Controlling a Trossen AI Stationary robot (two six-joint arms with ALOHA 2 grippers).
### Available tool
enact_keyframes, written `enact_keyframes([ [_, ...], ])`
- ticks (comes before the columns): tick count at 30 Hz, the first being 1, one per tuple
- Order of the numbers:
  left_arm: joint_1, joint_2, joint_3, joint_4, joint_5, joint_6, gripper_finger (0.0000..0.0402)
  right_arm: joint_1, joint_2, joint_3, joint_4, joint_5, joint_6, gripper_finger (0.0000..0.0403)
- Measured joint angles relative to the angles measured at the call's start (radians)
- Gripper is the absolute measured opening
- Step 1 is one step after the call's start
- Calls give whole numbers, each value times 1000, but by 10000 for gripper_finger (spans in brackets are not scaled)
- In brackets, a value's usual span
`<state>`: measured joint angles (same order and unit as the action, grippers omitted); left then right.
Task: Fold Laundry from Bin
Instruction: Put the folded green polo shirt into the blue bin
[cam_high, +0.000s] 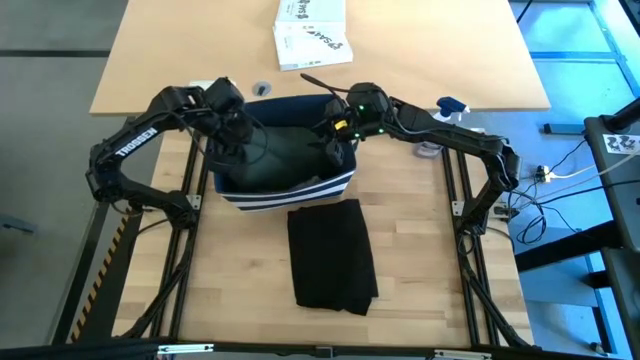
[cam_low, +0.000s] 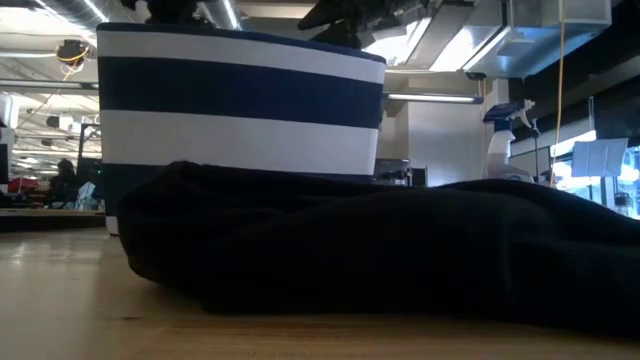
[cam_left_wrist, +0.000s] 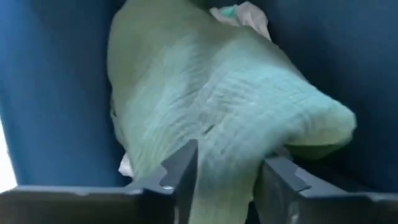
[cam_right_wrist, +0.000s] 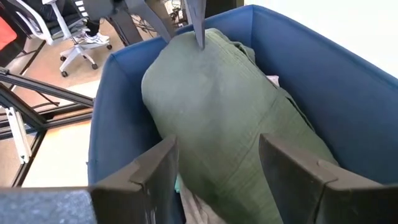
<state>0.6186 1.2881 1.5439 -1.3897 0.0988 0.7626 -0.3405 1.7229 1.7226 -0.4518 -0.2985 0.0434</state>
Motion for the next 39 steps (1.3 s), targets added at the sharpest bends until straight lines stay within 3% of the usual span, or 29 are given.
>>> enact_keyframes([
  [7,-10,1,149,-40,-9,-71,201,0,0,0,5,0,0,223],
  [12,-11,-1,212,88,43,-220,231,0,0,0,33,2,1,223],
  [16,-36,22,146,137,85,-317,225,0,-1,0,51,3,2,223],
  [23,-119,60,-103,219,100,-366,178,0,-13,0,51,34,4,223],
  [32,-76,61,-386,242,-128,-338,157,0,-45,2,36,54,3,223],
  [36,-60,61,-403,246,-155,-345,157,0,-64,2,38,69,1,223],
  [39,-51,54,-333,247,-136,-350,156,0,-97,2,35,107,-26,223],
])
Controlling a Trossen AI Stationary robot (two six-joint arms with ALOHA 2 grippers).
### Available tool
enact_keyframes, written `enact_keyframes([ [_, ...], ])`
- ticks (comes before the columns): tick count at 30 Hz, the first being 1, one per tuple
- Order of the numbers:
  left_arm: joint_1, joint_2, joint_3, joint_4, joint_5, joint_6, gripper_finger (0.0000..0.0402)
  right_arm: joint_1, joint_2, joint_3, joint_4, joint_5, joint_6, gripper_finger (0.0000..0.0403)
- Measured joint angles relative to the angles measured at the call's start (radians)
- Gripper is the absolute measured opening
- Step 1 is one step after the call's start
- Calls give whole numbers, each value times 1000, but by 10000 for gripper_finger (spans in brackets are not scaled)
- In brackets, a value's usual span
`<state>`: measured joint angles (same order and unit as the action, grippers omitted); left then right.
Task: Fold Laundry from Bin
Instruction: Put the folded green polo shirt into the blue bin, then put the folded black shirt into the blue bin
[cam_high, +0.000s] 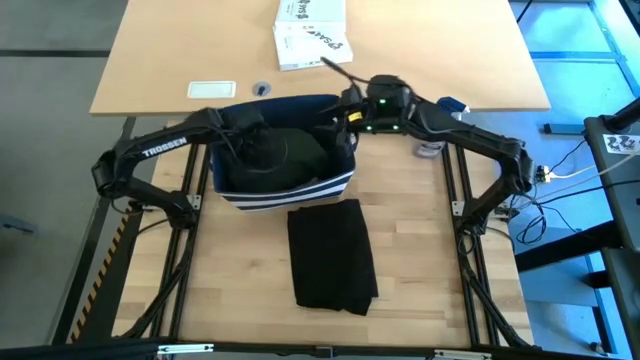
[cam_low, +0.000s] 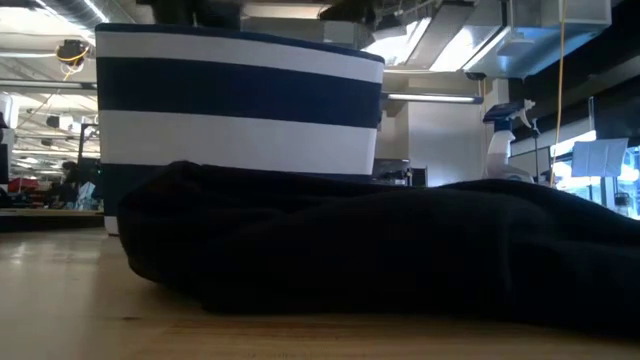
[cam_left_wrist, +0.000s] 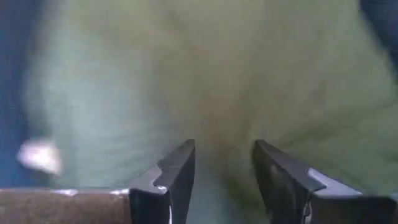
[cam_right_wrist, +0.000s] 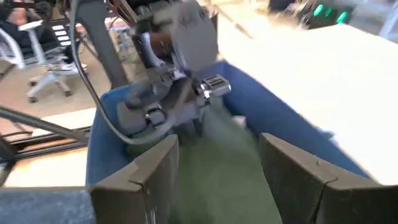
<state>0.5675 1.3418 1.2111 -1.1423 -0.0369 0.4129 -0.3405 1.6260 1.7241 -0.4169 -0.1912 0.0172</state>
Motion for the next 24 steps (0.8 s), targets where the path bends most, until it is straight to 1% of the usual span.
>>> enact_keyframes([
  [4,0,-4,174,-1,-7,8,156,0,-61,0,2,57,-49,223],
  [8,-13,-6,373,-2,1,-14,156,0,-140,0,-39,91,-51,223],
  [11,-60,-7,499,-23,76,-88,156,0,-206,0,-162,93,-43,223],
  [13,-119,-7,551,-49,125,-156,156,2,-244,0,-289,84,-11,223],
  [16,-253,-7,566,-56,132,-271,156,32,-274,0,-474,45,43,223],
  [20,-470,0,525,-20,106,-435,156,116,-283,0,-705,48,79,223],
  [22,-574,3,488,25,80,-526,156,169,-283,-1,-782,70,112,223],
  [24,-675,4,439,99,25,-622,156,229,-289,-12,-810,99,145,223],
])
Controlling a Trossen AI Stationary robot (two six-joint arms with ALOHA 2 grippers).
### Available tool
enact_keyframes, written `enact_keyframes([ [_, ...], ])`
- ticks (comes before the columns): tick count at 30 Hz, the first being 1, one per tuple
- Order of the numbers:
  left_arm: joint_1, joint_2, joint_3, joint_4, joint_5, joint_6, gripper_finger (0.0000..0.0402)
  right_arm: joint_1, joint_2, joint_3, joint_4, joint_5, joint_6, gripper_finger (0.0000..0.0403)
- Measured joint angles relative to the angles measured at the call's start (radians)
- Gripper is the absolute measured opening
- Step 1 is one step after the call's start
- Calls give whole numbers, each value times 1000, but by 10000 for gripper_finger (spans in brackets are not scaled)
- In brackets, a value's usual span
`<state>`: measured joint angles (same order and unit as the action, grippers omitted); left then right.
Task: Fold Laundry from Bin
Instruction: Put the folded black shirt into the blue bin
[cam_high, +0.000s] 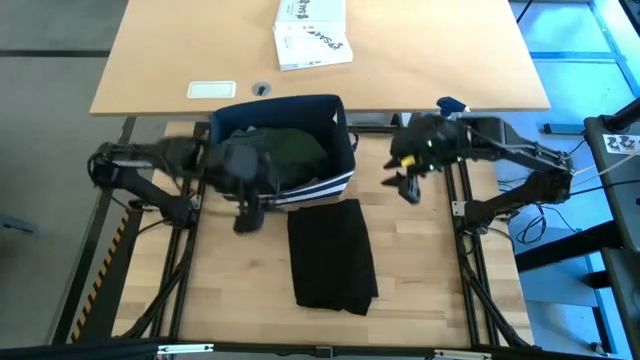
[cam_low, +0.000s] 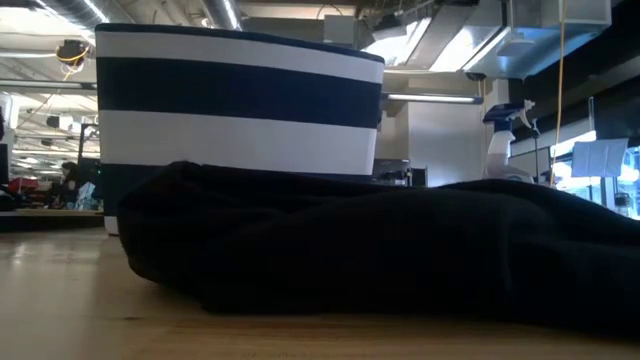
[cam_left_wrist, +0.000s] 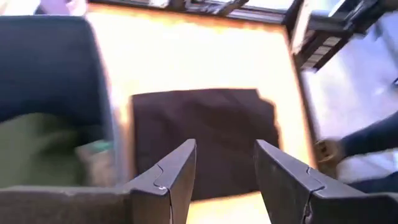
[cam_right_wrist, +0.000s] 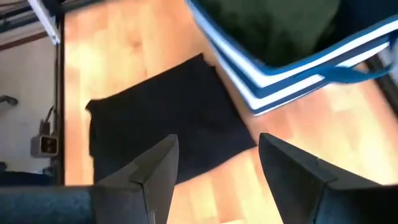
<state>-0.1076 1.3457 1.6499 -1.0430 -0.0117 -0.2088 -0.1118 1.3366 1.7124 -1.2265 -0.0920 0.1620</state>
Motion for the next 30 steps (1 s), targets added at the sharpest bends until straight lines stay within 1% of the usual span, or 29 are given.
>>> enact_keyframes([
  [3,-137,-1,-86,128,-87,-148,156,81,-57,-94,61,35,78,223],
  [5,-219,-1,-150,197,-142,-249,156,126,-121,-202,139,44,156,223],
  [7,-289,-1,-229,292,-200,-353,156,163,-198,-340,230,53,255,223],
  [10,-376,0,-361,438,-292,-515,156,213,-315,-584,416,55,432,223],
  [13,-436,-1,-490,581,-363,-697,156,263,-390,-815,604,48,599,223],
  [16,-453,4,-625,665,-376,-943,156,303,-407,-1003,752,46,720,223],
  [18,-458,6,-716,716,-377,-1129,156,315,-401,-1100,842,44,776,223],
  [20,-462,6,-805,800,-373,-1268,156,317,-388,-1183,932,44,828,223],
  [22,-461,6,-889,884,-371,-1351,156,313,-378,-1253,1022,42,884,223],
  [26,-441,12,-1021,1059,-370,-1451,169,291,-353,-1348,1165,16,960,223],
  [30,-419,29,-1092,1106,-345,-1494,191,272,-318,-1387,1247,-30,965,223],
])
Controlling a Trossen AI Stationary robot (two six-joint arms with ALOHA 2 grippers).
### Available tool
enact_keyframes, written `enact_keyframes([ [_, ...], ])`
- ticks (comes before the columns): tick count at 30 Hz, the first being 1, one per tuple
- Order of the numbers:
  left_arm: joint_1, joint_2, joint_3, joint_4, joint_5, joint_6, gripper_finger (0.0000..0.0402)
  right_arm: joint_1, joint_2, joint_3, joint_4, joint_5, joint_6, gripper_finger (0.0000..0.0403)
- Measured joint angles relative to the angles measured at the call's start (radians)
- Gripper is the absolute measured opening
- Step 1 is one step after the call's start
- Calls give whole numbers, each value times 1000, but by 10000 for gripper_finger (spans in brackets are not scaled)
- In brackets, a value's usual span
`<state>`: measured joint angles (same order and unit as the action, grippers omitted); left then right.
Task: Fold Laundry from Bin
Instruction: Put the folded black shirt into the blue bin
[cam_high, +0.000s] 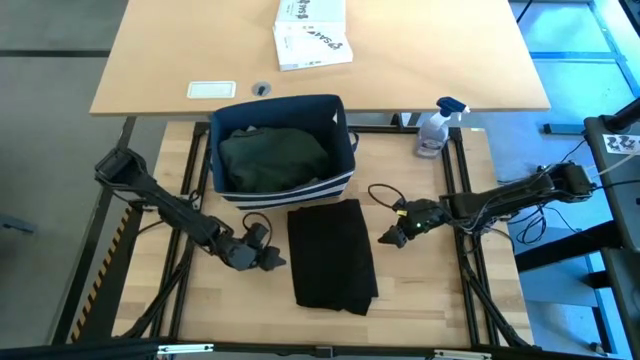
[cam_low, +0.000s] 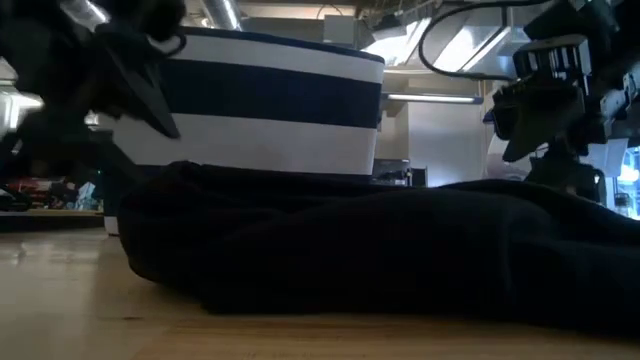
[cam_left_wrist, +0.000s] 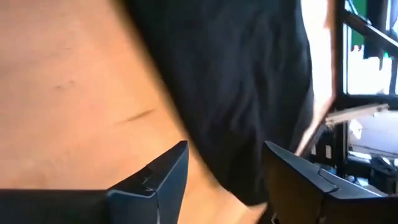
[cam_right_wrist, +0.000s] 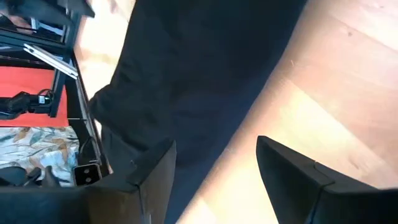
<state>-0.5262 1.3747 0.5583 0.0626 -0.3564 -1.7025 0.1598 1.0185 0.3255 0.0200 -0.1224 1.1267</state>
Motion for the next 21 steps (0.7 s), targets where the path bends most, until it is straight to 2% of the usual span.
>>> enact_keyframes([
  [9,108,87,-29,55,48,-16,242,-43,153,-3,134,-9,-27,223],
  [16,171,242,-28,208,123,-22,255,-122,302,-2,270,-102,-53,223],
  [21,179,275,-26,230,100,-65,255,-149,400,-3,342,-171,-61,223],
])
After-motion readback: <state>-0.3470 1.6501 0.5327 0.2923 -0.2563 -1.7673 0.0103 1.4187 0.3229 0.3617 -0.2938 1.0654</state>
